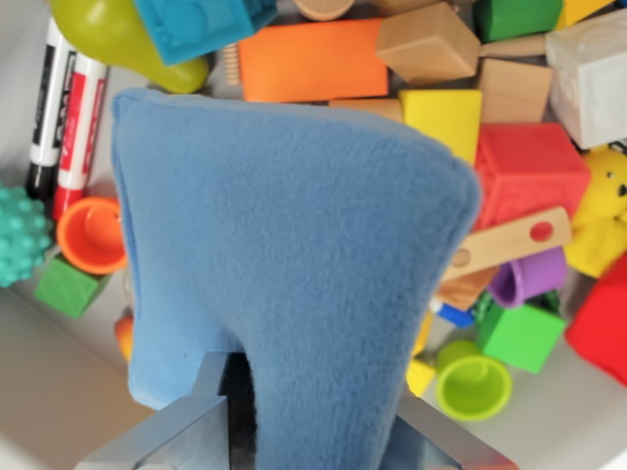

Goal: Pick an object from the bin

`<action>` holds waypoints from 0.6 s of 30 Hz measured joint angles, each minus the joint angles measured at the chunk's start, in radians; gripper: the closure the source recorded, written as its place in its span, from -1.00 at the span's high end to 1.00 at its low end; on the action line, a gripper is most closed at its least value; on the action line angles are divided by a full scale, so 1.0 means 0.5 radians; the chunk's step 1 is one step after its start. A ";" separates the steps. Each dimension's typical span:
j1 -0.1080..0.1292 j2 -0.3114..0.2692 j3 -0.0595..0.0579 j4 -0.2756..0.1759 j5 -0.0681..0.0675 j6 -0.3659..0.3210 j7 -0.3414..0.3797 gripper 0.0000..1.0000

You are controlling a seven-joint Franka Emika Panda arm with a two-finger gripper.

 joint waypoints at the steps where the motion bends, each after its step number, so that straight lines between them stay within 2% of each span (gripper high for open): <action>1: 0.000 -0.006 0.000 0.005 0.000 -0.011 0.000 -1.00; 18: 0.000 -0.147 0.000 0.186 0.003 -0.332 -0.002 -1.00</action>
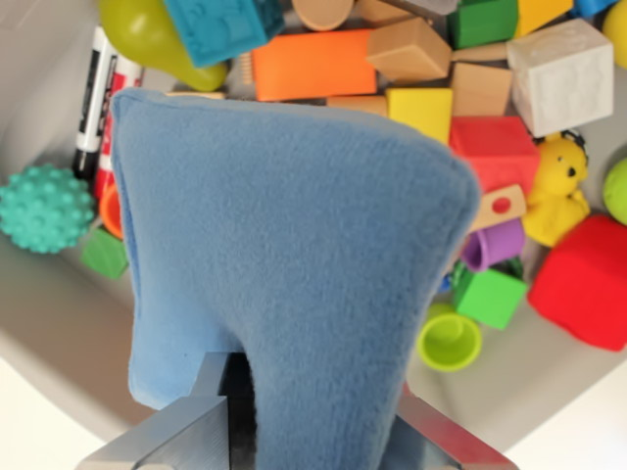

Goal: Pick an object from the bin

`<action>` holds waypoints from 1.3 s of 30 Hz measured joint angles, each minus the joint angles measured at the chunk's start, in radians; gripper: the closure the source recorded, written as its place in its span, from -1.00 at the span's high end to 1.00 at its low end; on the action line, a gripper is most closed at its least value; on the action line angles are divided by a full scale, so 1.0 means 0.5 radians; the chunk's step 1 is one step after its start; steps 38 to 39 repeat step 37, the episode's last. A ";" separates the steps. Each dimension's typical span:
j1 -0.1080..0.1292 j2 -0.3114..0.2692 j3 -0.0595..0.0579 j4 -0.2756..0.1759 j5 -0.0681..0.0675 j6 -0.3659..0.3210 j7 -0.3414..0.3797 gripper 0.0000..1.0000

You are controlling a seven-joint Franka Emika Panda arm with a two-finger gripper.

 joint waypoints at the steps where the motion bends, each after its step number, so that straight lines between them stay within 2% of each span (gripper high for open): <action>1: 0.000 -0.006 0.000 0.010 0.000 -0.018 0.000 -1.00; 19: 0.000 -0.058 0.000 0.157 0.001 -0.218 -0.001 -1.00; 39: 0.000 -0.060 0.000 0.172 0.001 -0.237 -0.001 -1.00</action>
